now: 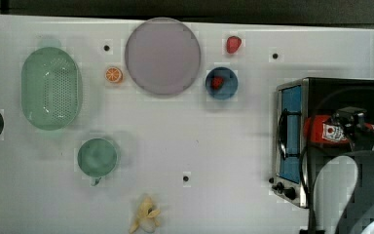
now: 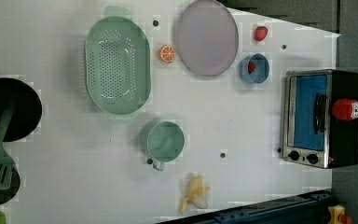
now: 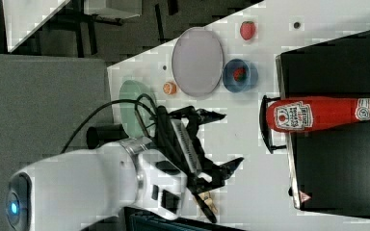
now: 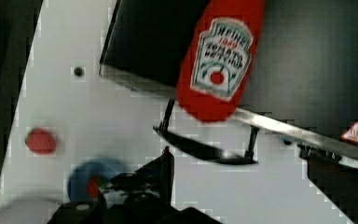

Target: Pick Ketchup from oven and place it on table.

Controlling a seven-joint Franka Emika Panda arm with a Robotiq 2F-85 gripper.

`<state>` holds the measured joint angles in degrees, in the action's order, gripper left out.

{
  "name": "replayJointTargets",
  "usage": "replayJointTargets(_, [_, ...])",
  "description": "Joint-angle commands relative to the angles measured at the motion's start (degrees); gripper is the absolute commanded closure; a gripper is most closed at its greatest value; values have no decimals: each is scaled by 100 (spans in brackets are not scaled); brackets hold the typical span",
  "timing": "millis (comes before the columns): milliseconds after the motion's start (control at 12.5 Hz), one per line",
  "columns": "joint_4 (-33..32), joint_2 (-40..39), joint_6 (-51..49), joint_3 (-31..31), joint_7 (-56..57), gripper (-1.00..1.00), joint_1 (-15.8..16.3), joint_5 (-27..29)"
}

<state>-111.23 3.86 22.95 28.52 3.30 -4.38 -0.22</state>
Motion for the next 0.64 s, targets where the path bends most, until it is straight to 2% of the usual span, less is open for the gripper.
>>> replayJointTargets(80, [250, -511, 464, 180, -144, -100, -101, -17])
replayJointTargets(320, [354, -1140, 860, 400, -145, -100, -143, 178])
replayJointTargets(480, [428, -1510, 1086, 462, -145, -100, -234, 849])
replayJointTargets(640, [467, -1826, 1085, 488, -145, -100, -325, 1145])
